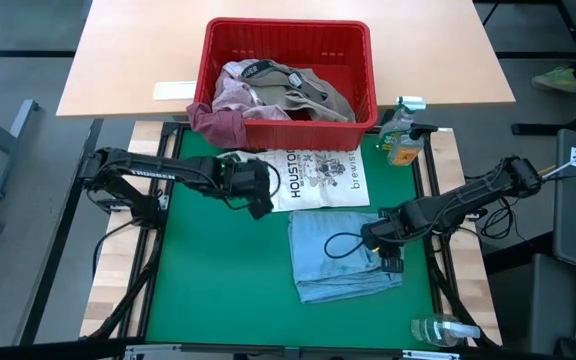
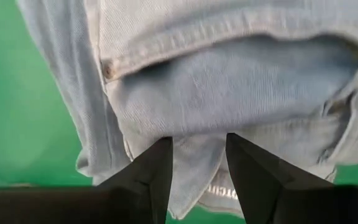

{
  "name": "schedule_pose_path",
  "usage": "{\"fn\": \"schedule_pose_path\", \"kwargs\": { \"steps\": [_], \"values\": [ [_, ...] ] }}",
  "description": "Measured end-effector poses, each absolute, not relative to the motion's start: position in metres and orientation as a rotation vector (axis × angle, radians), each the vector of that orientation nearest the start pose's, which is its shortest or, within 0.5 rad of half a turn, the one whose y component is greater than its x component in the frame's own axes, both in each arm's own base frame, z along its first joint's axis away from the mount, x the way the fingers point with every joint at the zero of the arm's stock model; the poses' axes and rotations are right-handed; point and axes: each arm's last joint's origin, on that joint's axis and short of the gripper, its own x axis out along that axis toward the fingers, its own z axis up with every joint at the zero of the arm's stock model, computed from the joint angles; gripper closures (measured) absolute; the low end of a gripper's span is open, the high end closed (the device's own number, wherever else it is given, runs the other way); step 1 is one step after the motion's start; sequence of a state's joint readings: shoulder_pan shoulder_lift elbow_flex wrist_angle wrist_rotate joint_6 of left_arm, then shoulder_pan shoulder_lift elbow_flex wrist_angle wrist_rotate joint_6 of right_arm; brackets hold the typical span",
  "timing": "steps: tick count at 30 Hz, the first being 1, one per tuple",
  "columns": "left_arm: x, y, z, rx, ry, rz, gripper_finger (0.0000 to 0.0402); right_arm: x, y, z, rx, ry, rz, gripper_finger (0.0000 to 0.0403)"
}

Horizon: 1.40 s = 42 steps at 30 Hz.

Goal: Fold Laundry from Bin
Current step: Fold the blue pants from the red laundry basket

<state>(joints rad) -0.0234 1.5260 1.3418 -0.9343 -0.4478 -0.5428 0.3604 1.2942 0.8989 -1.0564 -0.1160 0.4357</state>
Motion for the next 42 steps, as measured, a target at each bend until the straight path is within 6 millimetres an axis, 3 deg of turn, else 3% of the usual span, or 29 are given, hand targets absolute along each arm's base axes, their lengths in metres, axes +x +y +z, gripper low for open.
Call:
{"fn": "schedule_pose_path", "kwargs": {
  "steps": [6,12,18,23,34,42],
  "values": [
    [0.341,-0.028,0.28,-0.24,0.82,0.476,0.0302,0.18,0.074,0.197,0.276,1.617,0.038,0.0253],
    [0.378,-0.065,0.234,-0.169,0.807,0.362,0.0302,0.17,0.071,0.182,0.34,1.69,-0.035,0.0253],
    [0.39,-0.084,0.177,-0.145,0.943,0.37,0.0302,0.169,0.073,0.182,0.393,1.716,0.002,0.0253],
    [0.394,-0.091,0.15,-0.132,1.006,0.357,0.0302,0.166,0.086,0.182,0.378,1.717,0.049,0.0253],
    [0.393,-0.092,0.15,-0.123,1.017,0.355,0.0302,0.151,0.111,0.185,0.322,1.76,0.076,0.0253],
    [0.379,-0.077,0.198,-0.109,0.953,0.383,0.0302,0.16,0.117,0.217,0.269,1.718,0.14,0.0253]
  ]
}}
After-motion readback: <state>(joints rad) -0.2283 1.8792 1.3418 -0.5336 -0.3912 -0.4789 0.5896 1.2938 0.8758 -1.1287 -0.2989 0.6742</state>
